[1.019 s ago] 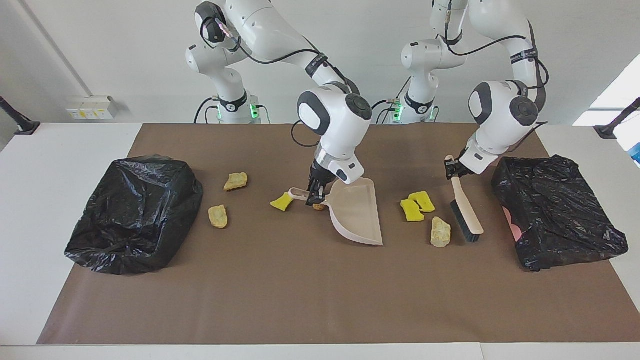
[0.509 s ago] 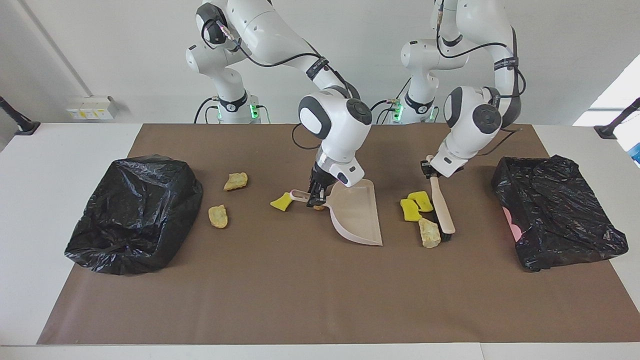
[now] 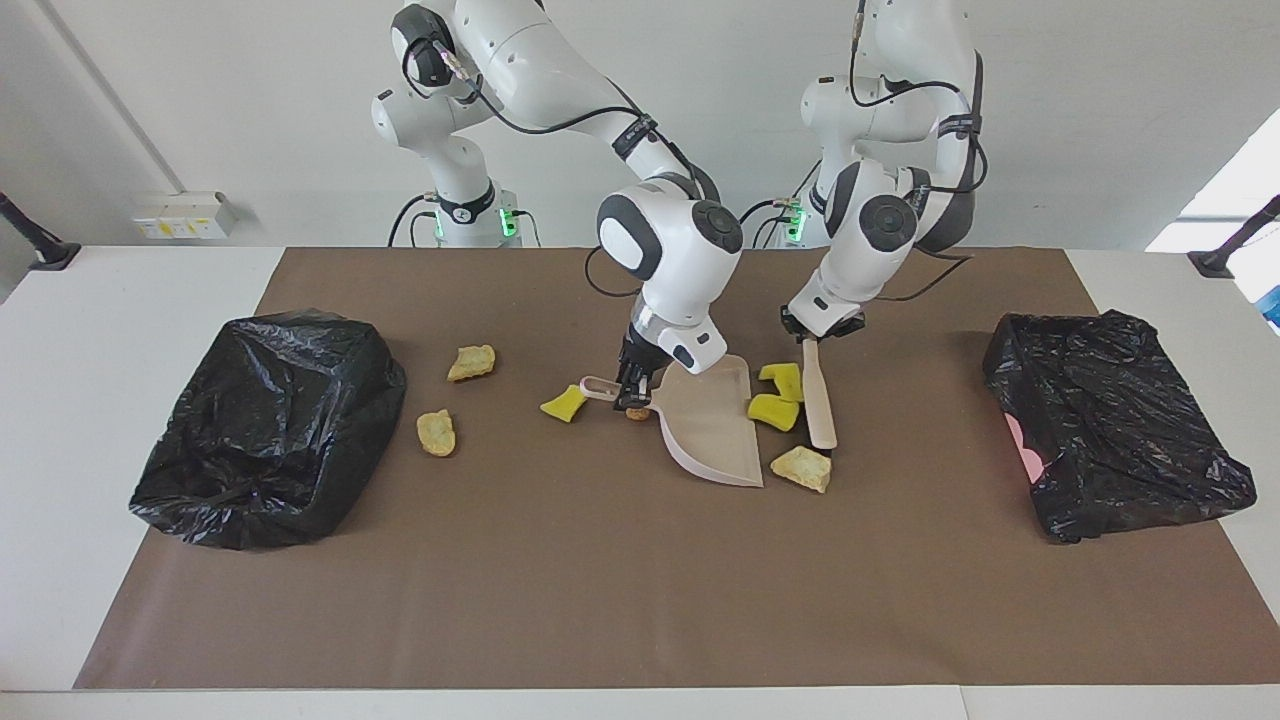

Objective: Sweep and dump trash in bin

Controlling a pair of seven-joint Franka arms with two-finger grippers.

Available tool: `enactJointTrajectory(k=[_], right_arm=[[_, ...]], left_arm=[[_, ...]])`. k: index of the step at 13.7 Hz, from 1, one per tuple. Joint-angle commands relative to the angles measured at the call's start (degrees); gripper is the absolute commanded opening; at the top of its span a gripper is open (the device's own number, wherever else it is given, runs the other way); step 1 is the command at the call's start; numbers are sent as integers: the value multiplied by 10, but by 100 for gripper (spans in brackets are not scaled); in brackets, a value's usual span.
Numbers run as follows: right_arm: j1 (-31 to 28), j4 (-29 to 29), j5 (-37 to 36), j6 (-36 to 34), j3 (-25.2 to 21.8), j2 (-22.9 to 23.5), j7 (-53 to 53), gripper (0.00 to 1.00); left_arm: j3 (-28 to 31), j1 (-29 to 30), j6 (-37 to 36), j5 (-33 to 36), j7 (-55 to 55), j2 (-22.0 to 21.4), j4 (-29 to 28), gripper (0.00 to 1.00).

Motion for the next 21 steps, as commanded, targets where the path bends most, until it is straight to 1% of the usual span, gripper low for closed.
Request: enactJointTrajectory(k=[1,2,4,5,6,7,8,9,11,12,13,15,16,17,18,20,21], right_arm=[[-7,-25,12,13,6,-17,9,0],[-7,-24,12,14,6,-16,10,0],[-10,-24,12,15,6,-16,10,0],[-9,-24,12,15,6,-16,10,0],[-10,-24,12,14,6,-16,10,0],[-10,-24,12,13,6,-16,10,0],[-9,-24,12,12,6,-16,10,0],[-9,-23,12,12,6,-16,10,0],[-9,-23,12,10,6,-16,10,0],[-10,-23,12,10,6,-16,10,0],[-10,-23,12,9,6,-16,10,0],[-10,-24,12,7,6,-16,10,0],[-10,-24,12,6,6,-16,10,0],[-10,-23,12,5,6,-16,10,0],[-10,-24,12,6,6,-16,10,0],[-10,-24,12,5,6,-16,10,0],[-10,-24,12,6,6,-16,10,0]], left_arm=[[7,-43,34,-42,4,-13,-14,0],[7,-53,34,-57,8,-12,-11,0],[8,-54,21,-78,15,-6,8,0],[9,-50,0,-88,14,-7,21,0],[14,-43,-39,-103,15,-14,39,0],[15,-17,-84,-103,15,-16,66,0],[14,2,-115,-99,16,-13,96,0],[16,11,-127,-82,23,-5,120,0],[17,28,-89,-10,79,10,128,0],[17,45,-69,0,104,14,128,0],[17,57,-54,27,116,36,130,0],[17,59,-23,122,122,96,162,0],[17,65,-22,136,122,118,181,0],[17,77,-26,138,122,128,198,0],[17,82,-29,138,121,132,202,0],[17,73,-23,146,118,145,186,0],[16,65,-35,147,117,142,183,0]])
